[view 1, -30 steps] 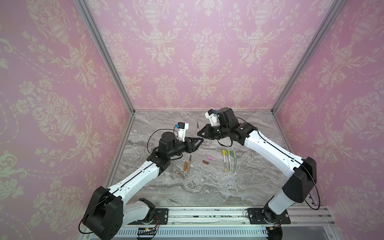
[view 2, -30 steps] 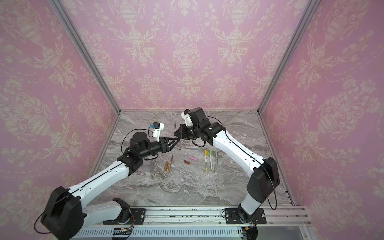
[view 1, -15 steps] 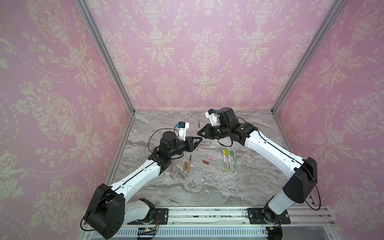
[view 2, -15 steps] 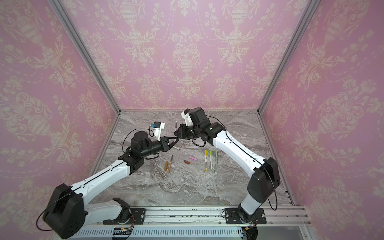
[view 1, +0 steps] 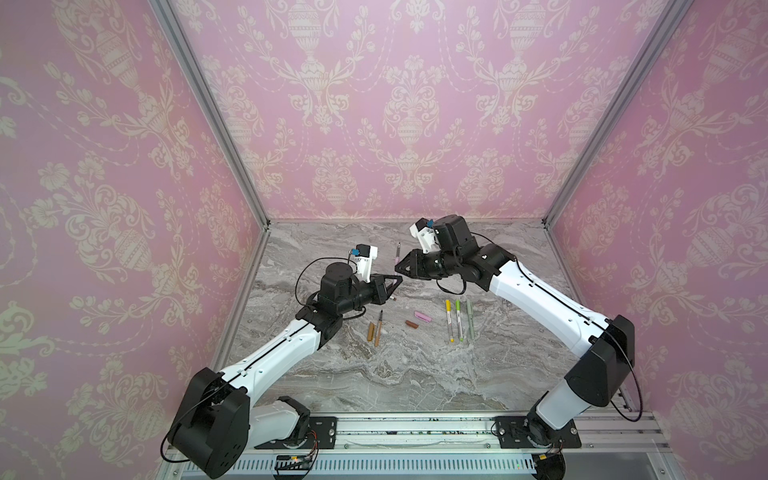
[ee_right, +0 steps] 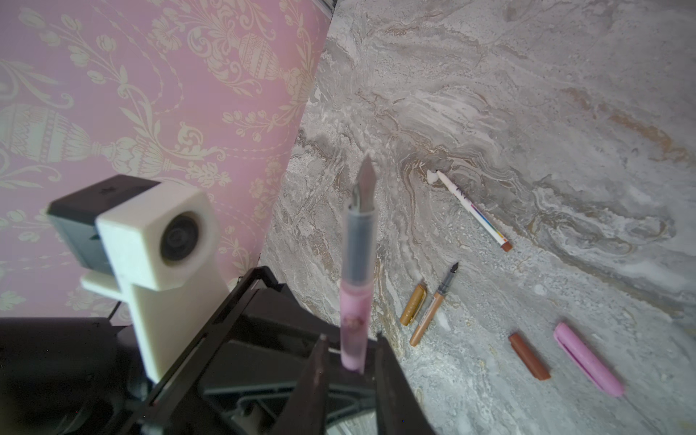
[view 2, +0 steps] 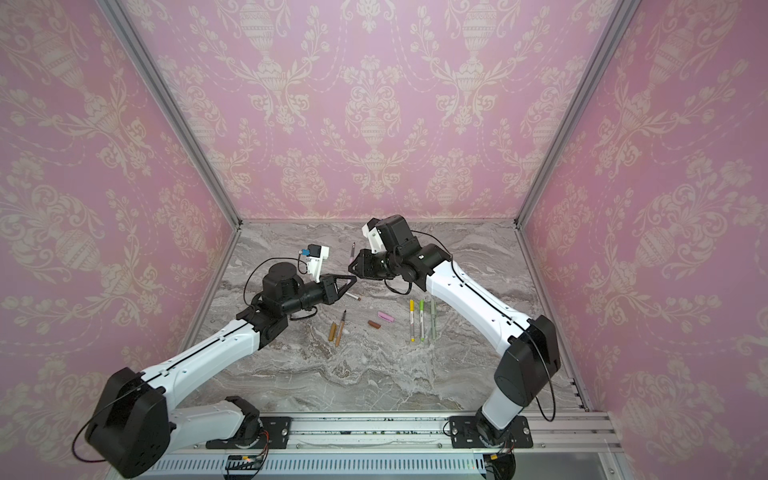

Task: Insert the pens into the pen caps
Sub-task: 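Close the left gripper on the pink pen barrel while the right gripper releases, then move the right gripper down to the pink cap and grasp it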

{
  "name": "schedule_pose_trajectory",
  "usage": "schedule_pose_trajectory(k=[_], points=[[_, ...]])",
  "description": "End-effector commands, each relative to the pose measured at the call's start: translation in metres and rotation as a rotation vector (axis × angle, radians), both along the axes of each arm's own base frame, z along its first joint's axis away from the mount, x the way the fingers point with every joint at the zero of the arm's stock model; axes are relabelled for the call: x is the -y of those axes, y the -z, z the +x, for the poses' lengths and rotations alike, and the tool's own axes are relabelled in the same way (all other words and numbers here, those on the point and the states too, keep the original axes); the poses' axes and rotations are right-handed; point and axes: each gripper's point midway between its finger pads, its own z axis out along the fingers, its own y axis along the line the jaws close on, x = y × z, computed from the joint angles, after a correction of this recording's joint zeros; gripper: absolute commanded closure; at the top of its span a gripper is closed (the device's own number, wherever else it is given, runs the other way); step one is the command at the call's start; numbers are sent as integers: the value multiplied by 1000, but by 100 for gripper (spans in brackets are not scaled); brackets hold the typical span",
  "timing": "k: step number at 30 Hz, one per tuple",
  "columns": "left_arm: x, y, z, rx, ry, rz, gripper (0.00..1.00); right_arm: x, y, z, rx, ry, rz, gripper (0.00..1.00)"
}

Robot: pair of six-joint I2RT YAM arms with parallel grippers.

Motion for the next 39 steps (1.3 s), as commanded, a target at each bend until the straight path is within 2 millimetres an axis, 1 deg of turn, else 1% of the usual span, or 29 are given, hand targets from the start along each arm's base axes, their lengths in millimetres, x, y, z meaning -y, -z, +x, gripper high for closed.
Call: schedule_pose_trajectory(k=[1, 4, 6, 9, 13, 15, 17, 20, 22, 25, 27, 28, 32, 36, 39], points=[[-14, 11, 4, -1, -48, 97, 100, 11, -25, -9, 65, -8, -24, 63], [-22, 19, 2, -4, -60, 155, 100, 23, -14, -13, 40, 10, -84, 61], [-27, 23, -1, 2, -60, 199, 100, 32, 2, -16, 9, 18, -144, 60], [-35, 25, -6, 29, -60, 269, 100, 46, 40, -25, -74, -7, -270, 58], [-46, 27, -12, 49, -71, 332, 100, 61, 97, -32, -158, -70, -450, 57], [-48, 28, -14, 49, -72, 339, 100, 69, 124, -32, -183, -92, -539, 55], [-47, 30, -16, 41, -68, 332, 100, 77, 149, -29, -205, -109, -625, 51], [-45, 33, -19, 26, -58, 314, 100, 81, 180, -25, -230, -137, -702, 48], [-45, 33, -19, 20, -59, 305, 100, 81, 197, -22, -246, -158, -730, 48], [-44, 32, -19, 18, -60, 297, 100, 80, 214, -16, -257, -175, -765, 48], [-44, 32, -19, 16, -64, 293, 100, 79, 222, -12, -257, -179, -783, 48], [-45, 43, -22, -6, -59, 302, 100, 79, 226, -10, -260, -181, -791, 48], [-44, 44, -21, -16, -59, 296, 100, 78, 236, -3, -258, -190, -813, 51], [-43, 44, -20, -21, -61, 291, 100, 79, 246, -1, -268, -202, -833, 55], [-43, 44, -19, -26, -62, 287, 100, 80, 251, 0, -273, -207, -846, 61]])
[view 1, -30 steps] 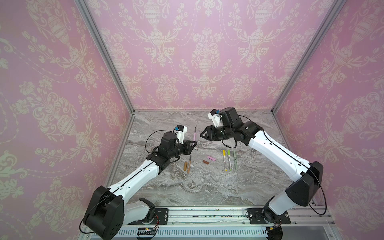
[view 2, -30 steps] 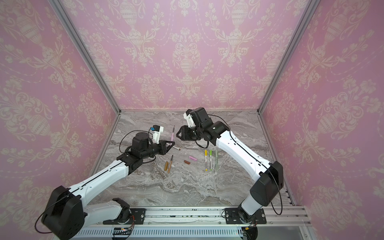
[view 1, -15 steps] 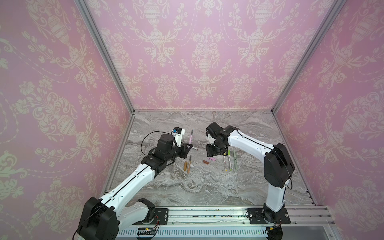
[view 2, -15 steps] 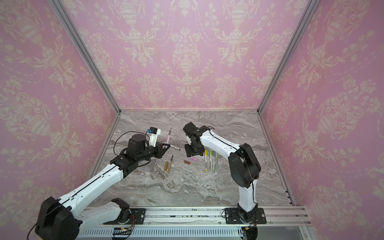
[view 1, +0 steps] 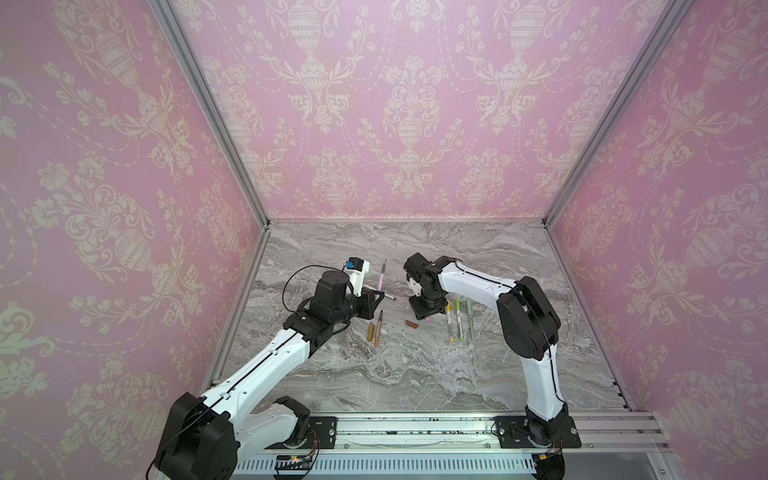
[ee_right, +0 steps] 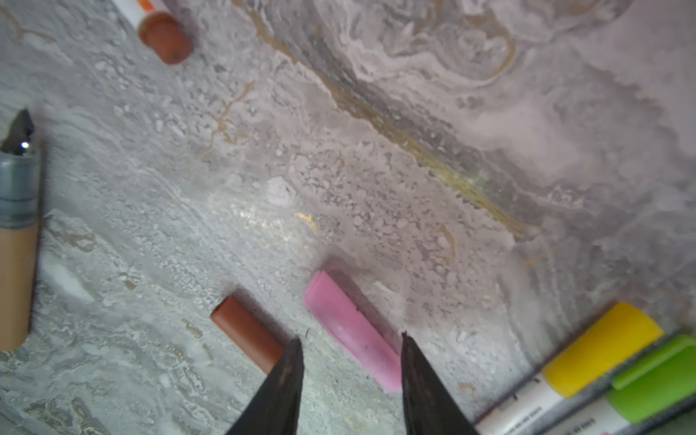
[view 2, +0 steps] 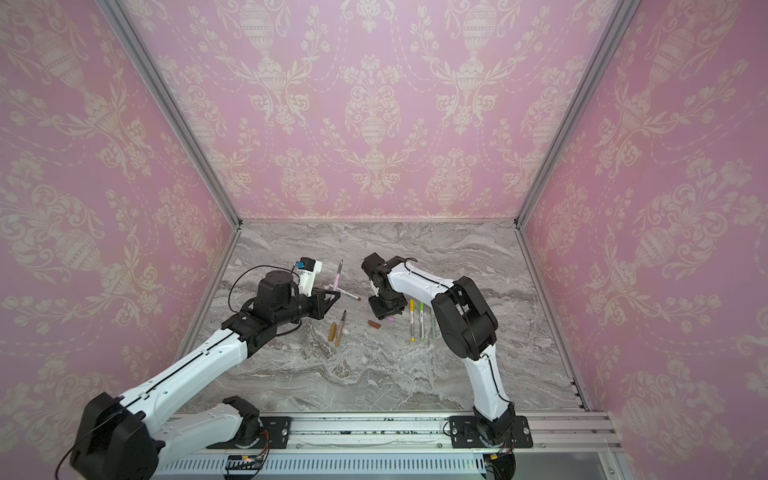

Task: Insert the pens into the pen caps
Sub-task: 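Move the right gripper down to the pink cap and grasp it, then lift the pink cap with the right gripper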

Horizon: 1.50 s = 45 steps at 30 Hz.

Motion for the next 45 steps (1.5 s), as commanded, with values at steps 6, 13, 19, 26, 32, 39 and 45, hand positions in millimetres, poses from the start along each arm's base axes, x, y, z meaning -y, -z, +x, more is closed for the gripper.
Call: schedule_pose_trajectory(k=[6, 13, 19, 26, 32, 39, 45], points=[[-1, 1, 2, -17, -14, -12, 100, 8, 11, 4, -12, -13, -47, 76], [-2, 1, 1, -17, -13, -10, 100, 11, 21, 1, -29, -8, -59, 90], [-3, -2, -1, -13, -15, -8, 100, 11, 26, -2, -35, 8, -54, 93], [-5, -6, -3, -7, -17, -13, 100, 12, 36, -3, -45, 12, -70, 85], [-6, -8, -4, -4, -19, -16, 100, 16, 44, -5, -51, 18, -87, 81], [-4, -23, -1, 24, -20, -30, 100, 19, 49, -10, -54, 24, -94, 80], [-4, -24, -2, 22, -21, -35, 100, 20, 40, -6, -21, 41, -85, 95]])
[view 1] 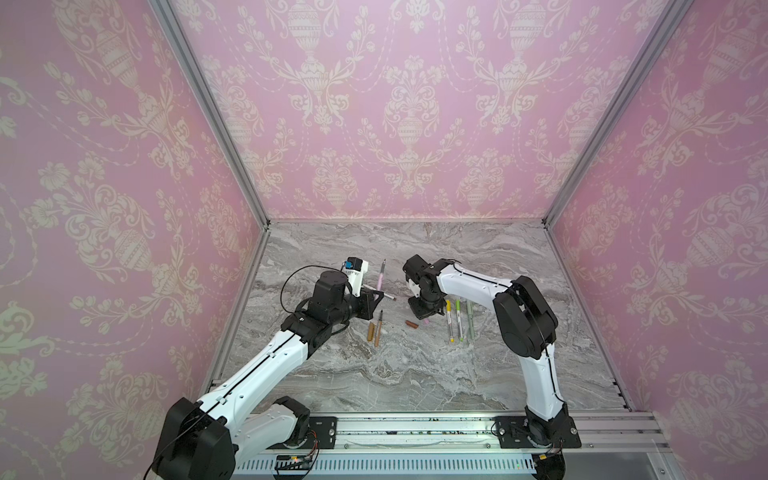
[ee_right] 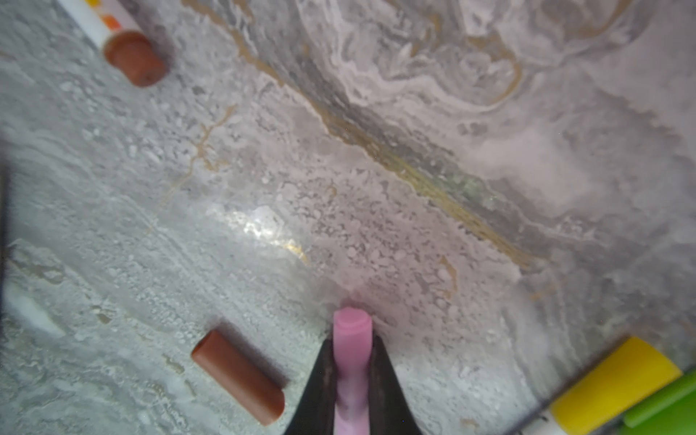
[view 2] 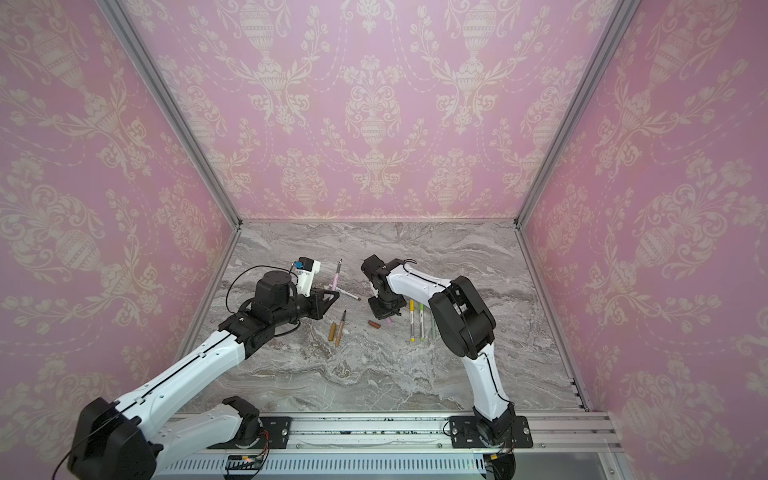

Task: Insert the pens into the pen caps
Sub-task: 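Lift the pink cap with the right gripper, then carry the pink cap over the pen nib held by the left gripper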

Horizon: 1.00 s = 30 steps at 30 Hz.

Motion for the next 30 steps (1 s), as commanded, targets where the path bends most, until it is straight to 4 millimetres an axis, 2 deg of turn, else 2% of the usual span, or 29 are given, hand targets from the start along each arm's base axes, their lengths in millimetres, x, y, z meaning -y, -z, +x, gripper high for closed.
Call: schedule_pose_trajectory(k=[1, 3, 6, 10, 15, 18, 21, 24, 30], points=[[-2, -18, 2, 21, -17, -27, 100, 19, 23, -11, -34, 34, -79, 97], [-2, -17, 2, 16, -18, -27, 100, 18, 10, -5, 1, 55, -64, 100], [-1, -16, 2, 12, -12, -29, 100, 17, -19, 6, 72, 107, -29, 100], [2, -13, 0, 3, 10, -30, 100, 17, -75, 26, 184, 218, 82, 100], [14, -8, -6, -13, 73, -32, 100, 19, -149, 52, 305, 418, 318, 100], [22, -6, -11, -10, 104, -30, 100, 18, -181, 63, 313, 558, 501, 100], [29, -3, -14, -15, 129, -23, 100, 10, -203, 69, 299, 636, 644, 100], [35, 1, -15, -31, 150, -21, 100, -4, -217, 73, 264, 672, 757, 100], [47, 3, -17, -40, 179, -23, 100, -23, -224, 78, 198, 698, 872, 100]])
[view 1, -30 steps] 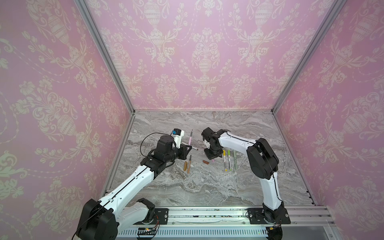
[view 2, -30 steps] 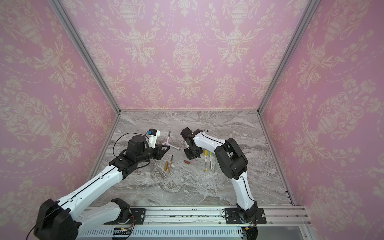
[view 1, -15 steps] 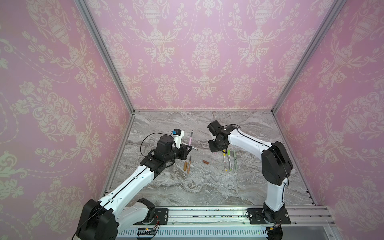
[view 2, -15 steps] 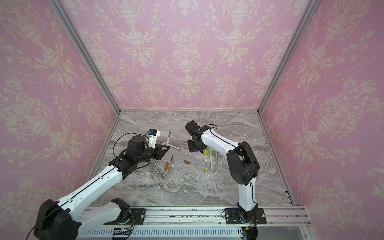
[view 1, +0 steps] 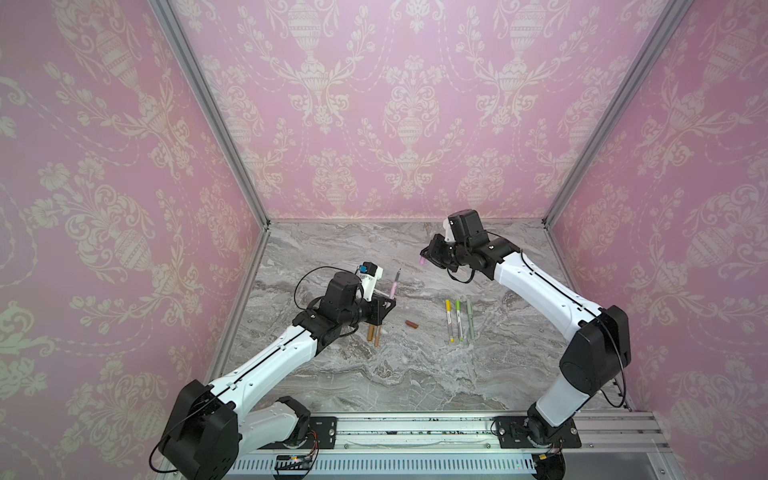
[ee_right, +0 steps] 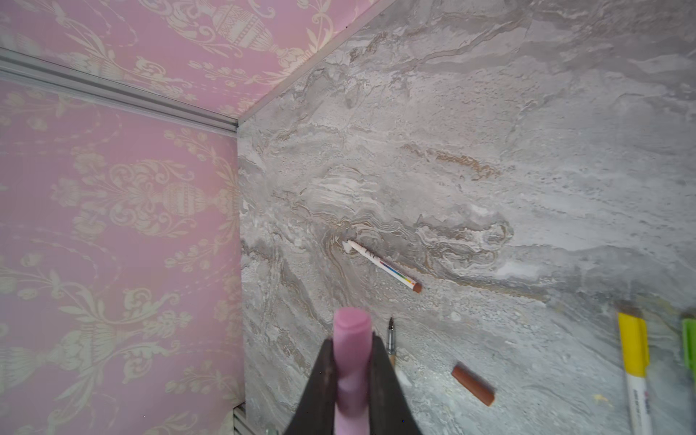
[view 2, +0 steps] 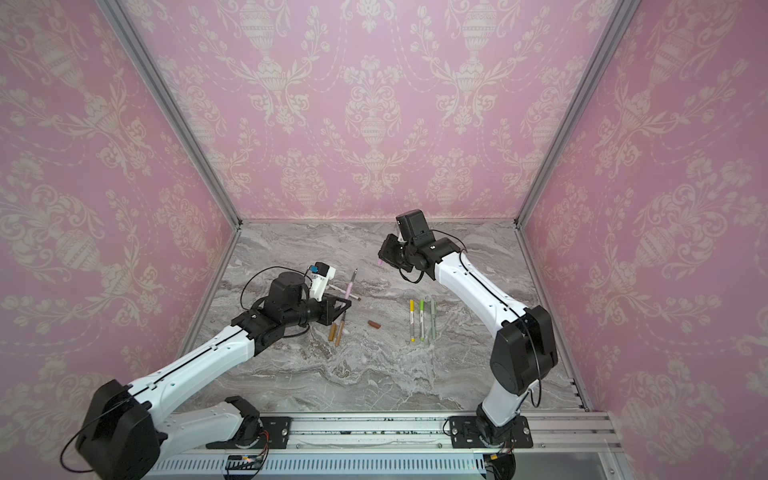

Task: Insert the pens into the pen caps
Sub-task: 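Carry the pink cap over the pen nib held by the left gripper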

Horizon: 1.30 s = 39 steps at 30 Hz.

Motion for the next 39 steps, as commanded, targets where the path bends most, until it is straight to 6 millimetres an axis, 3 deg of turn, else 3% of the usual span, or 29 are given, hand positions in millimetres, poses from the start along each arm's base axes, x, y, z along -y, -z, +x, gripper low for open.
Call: schedule_pose_trajectory(k=[1, 17, 39], points=[[11, -14, 1, 34, 41, -24, 100, -19, -1, 1, -44, -4, 116, 100], [20, -14, 8, 29, 36, -43, 100, -44, 14, -10, -89, -69, 125, 100], [18, -13, 9, 31, 21, -39, 100, -34, -4, -12, -47, -64, 115, 100]])
